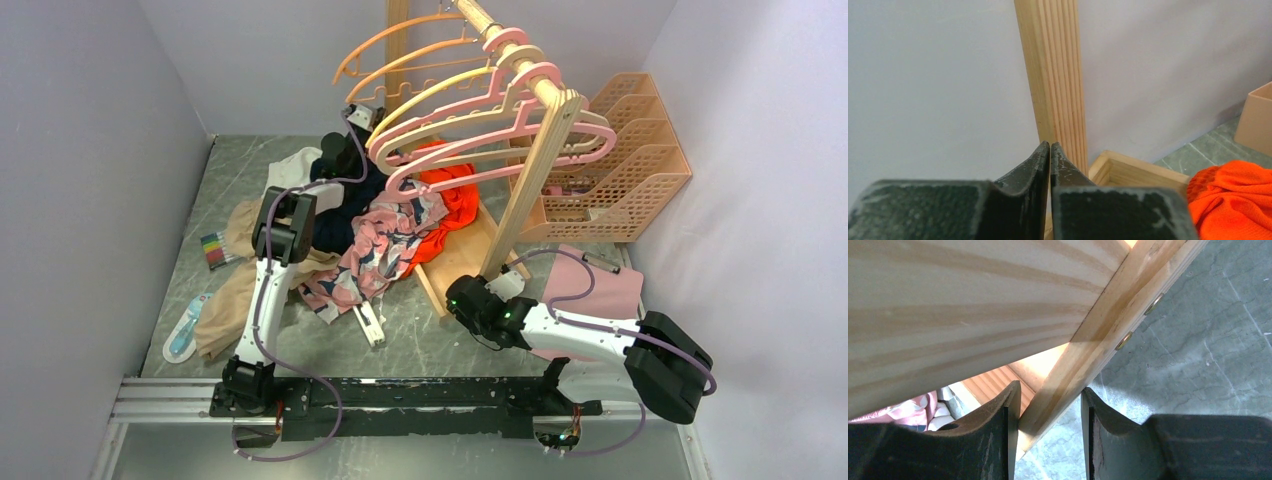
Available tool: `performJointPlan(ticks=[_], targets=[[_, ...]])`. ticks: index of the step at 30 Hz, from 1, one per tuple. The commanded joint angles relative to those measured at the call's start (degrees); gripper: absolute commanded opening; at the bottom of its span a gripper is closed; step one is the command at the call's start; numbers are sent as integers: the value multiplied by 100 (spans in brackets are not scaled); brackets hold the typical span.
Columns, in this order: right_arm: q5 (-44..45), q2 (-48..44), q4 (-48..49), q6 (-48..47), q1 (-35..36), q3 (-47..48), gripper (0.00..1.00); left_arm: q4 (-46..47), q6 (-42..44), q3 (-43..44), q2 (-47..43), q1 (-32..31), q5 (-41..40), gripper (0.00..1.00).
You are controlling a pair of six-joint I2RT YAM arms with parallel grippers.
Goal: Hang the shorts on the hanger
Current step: Adjust the clothesline at the center of the board.
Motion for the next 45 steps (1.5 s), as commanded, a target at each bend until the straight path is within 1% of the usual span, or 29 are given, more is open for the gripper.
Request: performJointPlan(ticks=[1,3,4,5,7,8,9,11,13,15,17,18,19,20,25,27,28,29,30,32,33,34,36,39,41,43,45], targets=[[-1793,1000,425,-4427,36,-118,0,330,-265,2,-191,61,119,22],[-1774,969,395,-4420,30,-119,0,237,-468,89,-204,111,421,45],[-1780,972,385,-4425,34,-112,0,153,-550,156,-183,127,622,52],[-1800,987,384,-4425,31,-105,0,32,-600,259,-154,136,770,61],[-1808,1037,372,-4441,35,-79,0,-290,-608,549,-5,139,1032,87],[-1808,1066,356,-4448,34,-61,0,-452,-599,721,105,139,1090,95],[-1820,1075,337,-4458,31,-43,0,-573,-586,891,215,139,1078,96],[-1845,1043,314,-4482,30,-44,0,-763,-546,1239,485,122,959,96],[-1858,950,309,-4507,37,-69,0,-873,-555,1597,745,109,983,95],[-1888,892,312,-4528,35,-104,0,-1024,-524,2024,1022,77,1011,90],[-1969,903,328,-4558,42,-104,0,-1104,-424,2357,1230,25,1024,81],[-2035,932,337,-4577,40,-95,0,-1100,-391,2418,1285,5,1001,75],[-2089,966,336,-4609,41,-78,0,-1079,-384,2449,1336,-9,967,65],[-2143,994,346,-4627,48,-70,0,-1061,-384,2495,1381,-18,912,62],[-2263,1043,302,-4655,97,-23,0,-1085,-419,2740,1572,-32,842,60],[-2262,1033,267,-4639,125,-10,0,-1097,-407,2796,1603,-49,845,56],[-2265,1025,250,-4626,139,-3,0,-1099,-403,2826,1624,-58,840,50],[-2242,1016,221,-4609,156,10,2,-1078,-409,2834,1639,-61,841,44],[-2205,1005,179,-4583,168,27,7,-1058,-414,2831,1649,-63,824,39],[-2136,973,114,-4533,200,49,19,-1050,-406,2811,1637,-79,831,25],[-2093,962,77,-4496,214,61,27,-1024,-397,2777,1622,-81,848,17],[-2067,940,52,-4462,227,66,33,-996,-386,2736,1606,-81,824,9],[-2010,917,-3,-4407,242,74,42,-909,-388,2664,1570,-78,786,7],[-1914,898,-91,-4306,274,103,51,-827,-386,2553,1497,-81,838,7],[-1825,909,-172,-4247,278,131,57,-662,-375,2132,1299,-88,706,7],[-1755,937,-250,-4184,281,174,62,-342,-303,1491,972,-83,485,7],[-1695,956,-307,-4129,284,189,64,-79,-209,895,655,-66,279,7]])
